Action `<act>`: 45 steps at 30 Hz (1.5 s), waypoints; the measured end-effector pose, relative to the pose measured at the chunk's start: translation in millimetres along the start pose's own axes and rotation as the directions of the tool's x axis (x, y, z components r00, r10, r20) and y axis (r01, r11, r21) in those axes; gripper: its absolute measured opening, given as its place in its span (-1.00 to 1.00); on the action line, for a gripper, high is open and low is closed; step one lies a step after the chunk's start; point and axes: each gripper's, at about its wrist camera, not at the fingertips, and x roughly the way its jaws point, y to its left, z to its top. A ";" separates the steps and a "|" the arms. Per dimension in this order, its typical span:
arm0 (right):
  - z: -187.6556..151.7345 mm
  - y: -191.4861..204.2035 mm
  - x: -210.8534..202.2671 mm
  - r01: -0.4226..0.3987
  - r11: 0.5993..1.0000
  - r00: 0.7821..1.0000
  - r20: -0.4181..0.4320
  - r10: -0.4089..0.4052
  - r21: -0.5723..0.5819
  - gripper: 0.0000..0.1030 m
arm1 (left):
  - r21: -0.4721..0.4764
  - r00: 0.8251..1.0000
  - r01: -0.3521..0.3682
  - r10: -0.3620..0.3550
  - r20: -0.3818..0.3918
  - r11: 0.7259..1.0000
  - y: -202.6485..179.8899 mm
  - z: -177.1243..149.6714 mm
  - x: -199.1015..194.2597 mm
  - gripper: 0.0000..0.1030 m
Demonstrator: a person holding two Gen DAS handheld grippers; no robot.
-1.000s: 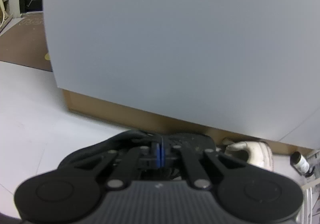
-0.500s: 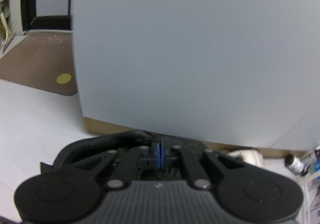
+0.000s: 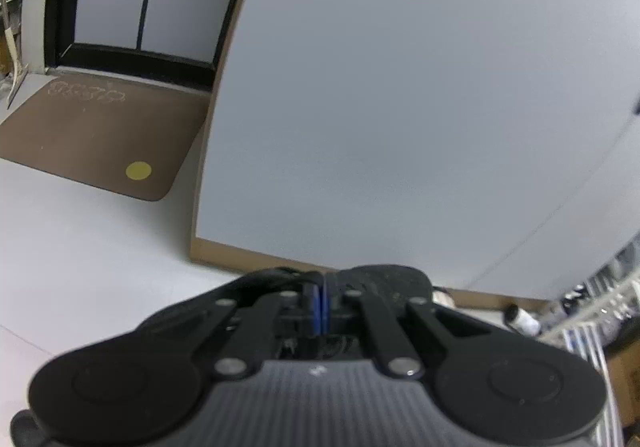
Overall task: Organize scattered shoes
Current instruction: 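Grasp the black sneaker with the left tool and lift it, then carry the black sneaker to the placed shoes and lower it with the left tool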
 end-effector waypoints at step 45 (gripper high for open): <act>-28.8 90.4 19.6 -0.175 0.950 0.982 -0.114 0.149 -0.258 0.95 | -0.038 0.865 0.414 -0.406 -0.295 0.909 81.1 -258.5 -122.3 -0.98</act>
